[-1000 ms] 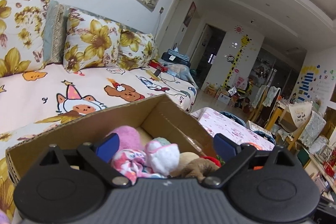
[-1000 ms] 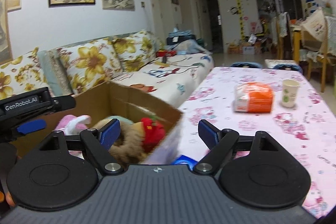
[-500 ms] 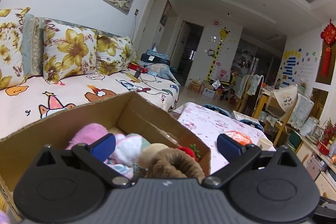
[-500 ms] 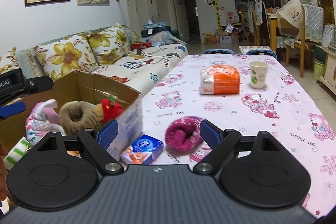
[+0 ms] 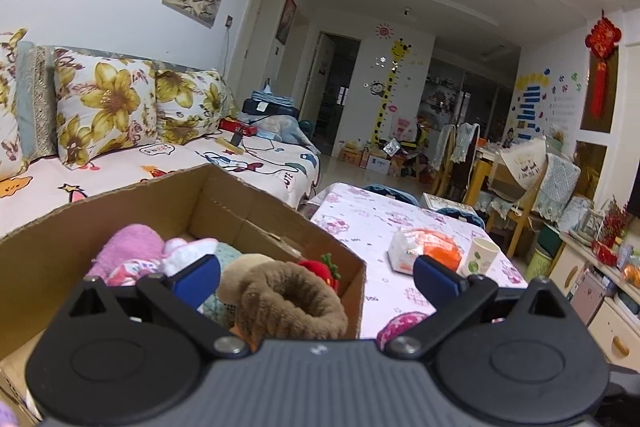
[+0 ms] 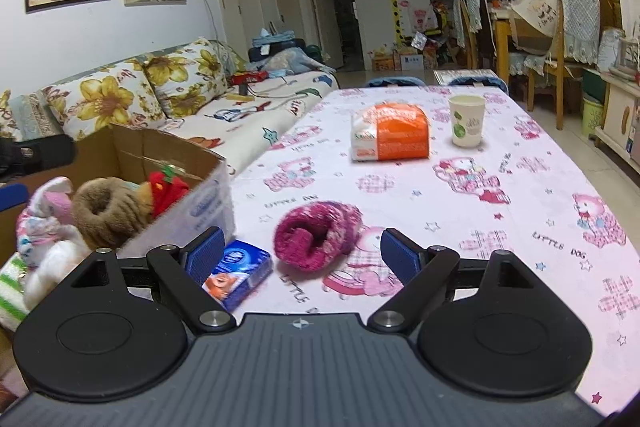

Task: Organize soft objects
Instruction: 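Move both tools back from the box to the table, then close right tool on the pink knitted sock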

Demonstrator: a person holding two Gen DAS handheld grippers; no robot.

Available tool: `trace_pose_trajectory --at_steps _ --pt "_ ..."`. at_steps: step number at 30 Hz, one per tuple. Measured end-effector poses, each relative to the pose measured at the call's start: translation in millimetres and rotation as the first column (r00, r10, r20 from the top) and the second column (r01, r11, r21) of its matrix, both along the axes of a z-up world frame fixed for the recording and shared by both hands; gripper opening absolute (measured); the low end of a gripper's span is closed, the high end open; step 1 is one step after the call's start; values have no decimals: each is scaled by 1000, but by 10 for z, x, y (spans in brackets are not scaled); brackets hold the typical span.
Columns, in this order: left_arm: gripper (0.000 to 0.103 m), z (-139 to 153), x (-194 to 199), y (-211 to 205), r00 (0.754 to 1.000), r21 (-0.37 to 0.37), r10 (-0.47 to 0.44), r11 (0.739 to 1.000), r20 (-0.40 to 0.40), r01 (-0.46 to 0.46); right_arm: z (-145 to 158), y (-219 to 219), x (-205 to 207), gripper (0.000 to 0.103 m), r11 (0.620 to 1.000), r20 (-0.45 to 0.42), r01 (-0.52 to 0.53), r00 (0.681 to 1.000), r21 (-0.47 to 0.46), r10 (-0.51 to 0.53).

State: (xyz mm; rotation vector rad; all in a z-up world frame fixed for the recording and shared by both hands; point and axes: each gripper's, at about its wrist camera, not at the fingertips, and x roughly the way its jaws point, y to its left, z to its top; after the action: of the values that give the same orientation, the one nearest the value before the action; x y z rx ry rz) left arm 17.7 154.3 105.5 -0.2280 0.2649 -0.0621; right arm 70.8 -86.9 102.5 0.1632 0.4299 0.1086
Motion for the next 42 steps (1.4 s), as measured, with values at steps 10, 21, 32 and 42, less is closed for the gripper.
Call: trace_pose_trajectory --at_steps 10,21,32,42 --pt "102 -8 -85 -49 1000 39 -24 999 9 24 -261 -56 459 103 999 -48 -18 999 32 19" --pt "102 -42 -123 -108 999 62 -36 997 -10 37 -480 144 1074 103 999 -97 -24 995 25 27" --pt "102 -65 -142 -199 998 87 -53 995 -17 54 -555 200 1181 77 999 -106 -38 994 4 38" --pt "102 -86 -275 -473 996 142 -91 986 6 89 -530 -160 714 69 999 -103 19 994 -41 -23"
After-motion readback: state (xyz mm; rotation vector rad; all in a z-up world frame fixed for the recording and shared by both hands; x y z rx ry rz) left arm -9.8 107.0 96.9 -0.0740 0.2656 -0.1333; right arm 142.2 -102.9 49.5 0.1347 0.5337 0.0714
